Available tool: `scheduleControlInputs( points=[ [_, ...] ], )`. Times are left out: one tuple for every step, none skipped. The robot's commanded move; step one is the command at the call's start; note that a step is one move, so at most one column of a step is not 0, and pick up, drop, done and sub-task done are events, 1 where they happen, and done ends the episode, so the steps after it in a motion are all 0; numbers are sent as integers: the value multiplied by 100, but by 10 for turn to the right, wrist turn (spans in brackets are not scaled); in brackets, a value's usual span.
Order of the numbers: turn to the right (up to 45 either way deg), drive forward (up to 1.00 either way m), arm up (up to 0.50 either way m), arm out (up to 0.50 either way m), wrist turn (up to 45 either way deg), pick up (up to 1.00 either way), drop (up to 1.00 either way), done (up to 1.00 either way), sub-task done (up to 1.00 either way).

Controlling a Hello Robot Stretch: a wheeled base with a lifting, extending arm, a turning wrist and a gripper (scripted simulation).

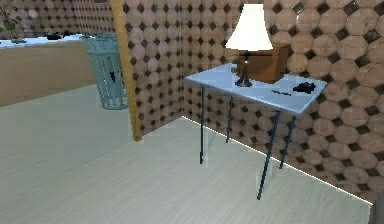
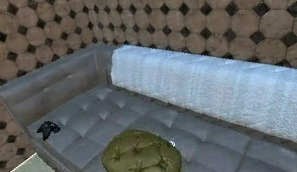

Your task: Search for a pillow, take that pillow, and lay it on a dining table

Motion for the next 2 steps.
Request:
scheduleControlInputs(
  points=[
    [0, 0, 46, 0, 0, 0, 0, 0, 0],
    [0, 0, 0, 0, -450, 0, 0, 0, 0]
  ],
)
